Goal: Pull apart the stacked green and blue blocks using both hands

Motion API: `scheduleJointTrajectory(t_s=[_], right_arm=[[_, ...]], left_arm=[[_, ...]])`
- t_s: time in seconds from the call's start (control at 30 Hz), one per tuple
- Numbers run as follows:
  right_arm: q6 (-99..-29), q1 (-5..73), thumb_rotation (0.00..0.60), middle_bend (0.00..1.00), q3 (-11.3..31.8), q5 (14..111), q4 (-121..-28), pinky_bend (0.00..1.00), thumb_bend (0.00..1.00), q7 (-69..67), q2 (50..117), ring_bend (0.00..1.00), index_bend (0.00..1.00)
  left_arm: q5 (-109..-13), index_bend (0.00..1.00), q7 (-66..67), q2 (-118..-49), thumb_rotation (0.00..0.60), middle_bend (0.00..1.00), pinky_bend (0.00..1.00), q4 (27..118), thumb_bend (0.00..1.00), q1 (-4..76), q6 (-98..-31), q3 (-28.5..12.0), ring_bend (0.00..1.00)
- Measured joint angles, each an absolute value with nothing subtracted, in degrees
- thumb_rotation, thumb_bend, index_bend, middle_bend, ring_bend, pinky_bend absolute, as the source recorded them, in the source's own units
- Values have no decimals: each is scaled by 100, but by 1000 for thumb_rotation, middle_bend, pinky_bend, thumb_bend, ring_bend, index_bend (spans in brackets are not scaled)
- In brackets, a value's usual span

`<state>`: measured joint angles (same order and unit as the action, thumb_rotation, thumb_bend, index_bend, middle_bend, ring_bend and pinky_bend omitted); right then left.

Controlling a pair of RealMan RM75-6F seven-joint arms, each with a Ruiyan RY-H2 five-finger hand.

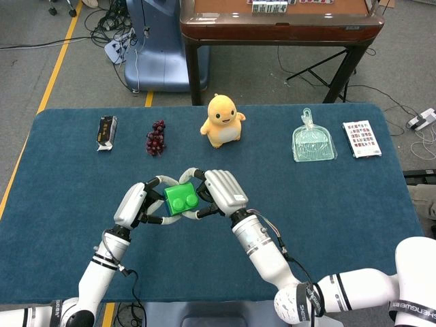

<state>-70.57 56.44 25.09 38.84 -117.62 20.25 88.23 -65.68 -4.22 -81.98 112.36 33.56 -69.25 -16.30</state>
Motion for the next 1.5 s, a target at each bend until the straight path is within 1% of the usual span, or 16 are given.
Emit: scheduleJointTrajectory(t_s=[0.1, 0.23, 0.4, 0.77, 1.07, 1.17, 1.33, 1.5], right_arm=[[-7062, 5628, 600, 1000, 2509, 3898, -11761, 1000, 0, 1999, 8818, 1000, 689], [-7062, 5604, 600, 1000, 2505, 3914, -11756, 1000, 0, 1965, 8808, 1000, 689], [-7056, 5569, 600, 1000, 2499, 3956, -11738, 1000, 0, 1900, 8800, 1000, 689], [-7065, 5482, 600, 1000, 2530, 4105, -11804, 1000, 0, 1749, 8754, 1000, 690], [-7176, 5353, 600, 1000, 2613, 4247, -11970, 1000, 0, 1674, 8557, 1000, 689], [-7245, 5277, 600, 1000, 2531, 4282, -11950, 1000, 0, 1748, 8467, 1000, 689], [-7312, 5104, 600, 1000, 2199, 4279, -11682, 1000, 0, 1893, 8391, 1000, 690], [-7263, 4888, 600, 1000, 1873, 4265, -11184, 1000, 0, 1885, 8389, 1000, 689]], left_arm=[[-6589, 756, -419, -8253, 600, 1000, 1000, 11197, 141, 3333, -6979, -1630, 1000], [-6597, 785, -389, -8294, 600, 1000, 1000, 11171, 200, 3316, -7029, -1638, 1000], [-6598, 803, -315, -8344, 600, 1000, 1000, 11139, 236, 3306, -7062, -1639, 1000], [-6588, 807, -290, -8395, 600, 1000, 1000, 11094, 241, 3292, -7002, -1606, 1000], [-6588, 808, -93, -8410, 600, 1000, 1000, 11037, 241, 3293, -6983, -1549, 1000], [-6586, 808, 78, -8426, 600, 1000, 1000, 10993, 241, 3312, -6962, -1499, 1000], [-6472, 811, 542, -8479, 600, 1000, 1000, 10899, 242, 3407, -6874, -1433, 1000], [-6039, 812, 1019, -8670, 600, 1000, 1000, 10709, 242, 3618, -6765, -1524, 1000]])
